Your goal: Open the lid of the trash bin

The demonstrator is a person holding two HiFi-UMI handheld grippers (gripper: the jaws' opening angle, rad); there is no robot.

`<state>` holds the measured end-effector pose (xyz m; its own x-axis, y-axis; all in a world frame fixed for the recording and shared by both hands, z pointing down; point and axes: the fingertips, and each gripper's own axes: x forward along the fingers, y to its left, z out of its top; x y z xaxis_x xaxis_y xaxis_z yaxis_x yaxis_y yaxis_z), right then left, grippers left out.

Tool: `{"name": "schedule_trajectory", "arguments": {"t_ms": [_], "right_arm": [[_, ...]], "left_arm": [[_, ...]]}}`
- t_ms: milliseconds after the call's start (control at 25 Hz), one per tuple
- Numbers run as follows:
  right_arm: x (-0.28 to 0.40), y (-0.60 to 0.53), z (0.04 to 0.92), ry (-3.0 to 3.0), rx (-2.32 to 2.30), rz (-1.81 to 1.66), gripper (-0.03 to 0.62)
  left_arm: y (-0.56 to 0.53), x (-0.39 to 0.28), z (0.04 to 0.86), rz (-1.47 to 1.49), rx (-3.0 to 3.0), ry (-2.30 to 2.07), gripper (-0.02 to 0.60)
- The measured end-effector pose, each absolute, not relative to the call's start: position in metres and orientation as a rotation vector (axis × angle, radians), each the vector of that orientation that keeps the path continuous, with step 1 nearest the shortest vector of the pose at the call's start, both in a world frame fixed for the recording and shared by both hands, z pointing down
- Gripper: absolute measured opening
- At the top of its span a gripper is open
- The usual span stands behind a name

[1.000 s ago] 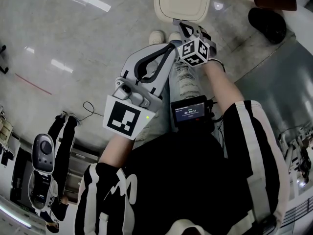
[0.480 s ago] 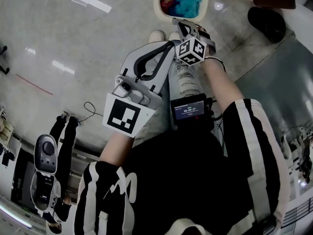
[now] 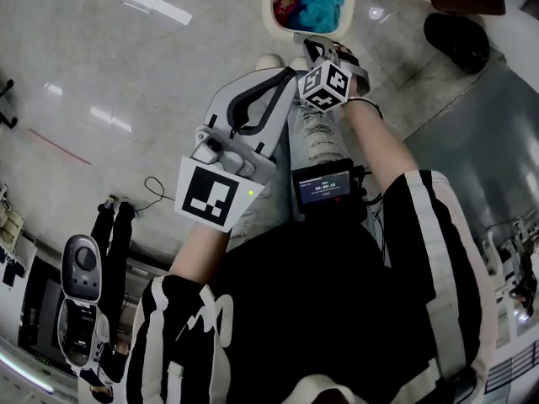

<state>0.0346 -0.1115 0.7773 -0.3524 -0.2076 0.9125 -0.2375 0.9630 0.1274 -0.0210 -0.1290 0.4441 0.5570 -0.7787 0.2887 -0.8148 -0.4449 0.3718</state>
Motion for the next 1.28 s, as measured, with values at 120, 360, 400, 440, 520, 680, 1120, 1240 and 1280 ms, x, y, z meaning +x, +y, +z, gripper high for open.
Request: {"name": "schedule_trajectory", "arguments": {"t_ms": [120, 360, 400, 440, 520, 680, 1120, 1240, 1280], "right_arm": [[0.033, -0.114, 0.769, -1.966, 0.338, 0.037, 0.011], [0.029, -0.117, 0.751, -2.025, 0.410, 0.098, 0.011], [0.028, -0.118, 0.748, -2.032, 0.418, 0.102, 0.011], [0.026, -0.119, 0.745, -2.038, 0.424, 0.106, 0.011], [0.023, -0.121, 0.739, -2.053, 0.434, 0.113, 0.011], [0.019, -0.120, 0.729, -2.076, 0.451, 0.129, 0.011], [0.021, -0.127, 0.687, -2.147, 0.516, 0.152, 0.011], [0.020, -0.128, 0.675, -2.165, 0.528, 0.157, 0.011], [0.020, -0.128, 0.671, -2.171, 0.530, 0.158, 0.011]], "left_arm": [[-0.130, -0.021, 0.441, 0.105, 2.331, -1.284, 0.008], [-0.132, -0.018, 0.438, 0.099, 2.348, -1.286, 0.008], [-0.133, -0.019, 0.437, 0.098, 2.350, -1.286, 0.008], [-0.134, -0.019, 0.436, 0.097, 2.352, -1.286, 0.008], [-0.135, -0.020, 0.434, 0.091, 2.352, -1.288, 0.008], [-0.133, -0.022, 0.432, 0.087, 2.356, -1.291, 0.008], [-0.137, -0.020, 0.418, 0.061, 2.374, -1.296, 0.008], [-0.139, -0.018, 0.411, 0.051, 2.383, -1.289, 0.008], [-0.139, -0.018, 0.409, 0.049, 2.384, -1.287, 0.008]]}}
